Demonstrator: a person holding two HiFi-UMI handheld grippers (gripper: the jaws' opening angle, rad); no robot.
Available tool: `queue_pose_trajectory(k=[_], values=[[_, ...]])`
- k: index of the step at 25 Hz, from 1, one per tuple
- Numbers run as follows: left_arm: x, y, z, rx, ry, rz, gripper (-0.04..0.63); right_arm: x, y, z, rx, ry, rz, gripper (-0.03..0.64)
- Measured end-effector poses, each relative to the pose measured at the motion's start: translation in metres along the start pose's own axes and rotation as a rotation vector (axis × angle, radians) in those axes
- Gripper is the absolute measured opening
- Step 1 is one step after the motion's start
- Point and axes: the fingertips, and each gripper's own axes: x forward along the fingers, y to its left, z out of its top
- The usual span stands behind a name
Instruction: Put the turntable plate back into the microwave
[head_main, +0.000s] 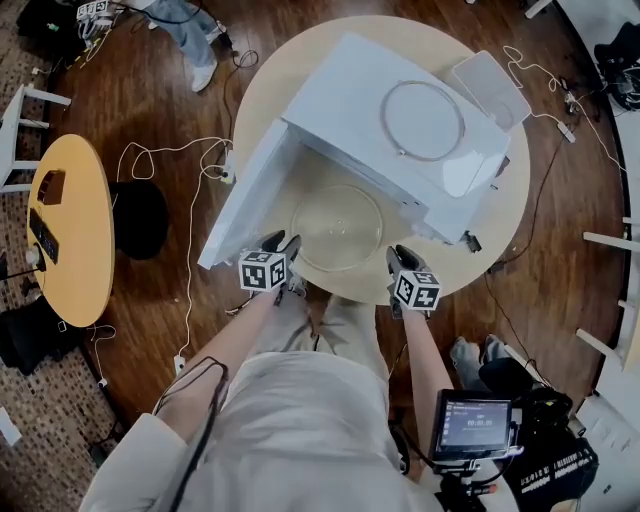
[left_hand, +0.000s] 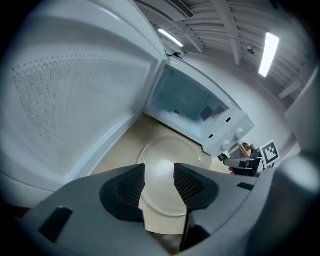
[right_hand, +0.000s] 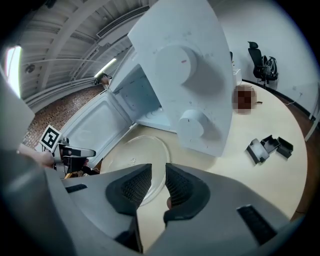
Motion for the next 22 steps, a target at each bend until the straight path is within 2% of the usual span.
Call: queue_pose_trajectory(k=[9, 15, 22], values=[[0.037, 0.029, -0.021, -0.083, 0.048, 0.043, 0.173, 0.032, -0.011, -0.018, 0.022, 0.062, 0.043, 0.095], [0.05, 0.034, -0.028, -0.176, 0.044, 0.022, 0.173, 0.048, -0.007, -0.031, 0.03, 0.121, 0.078, 0.096], [0.057, 0.039, -0.027, -0.202, 0.047, 0.032, 0.173, 0.06, -0.008, -0.036, 0.074, 0.166, 0.108, 0.095]])
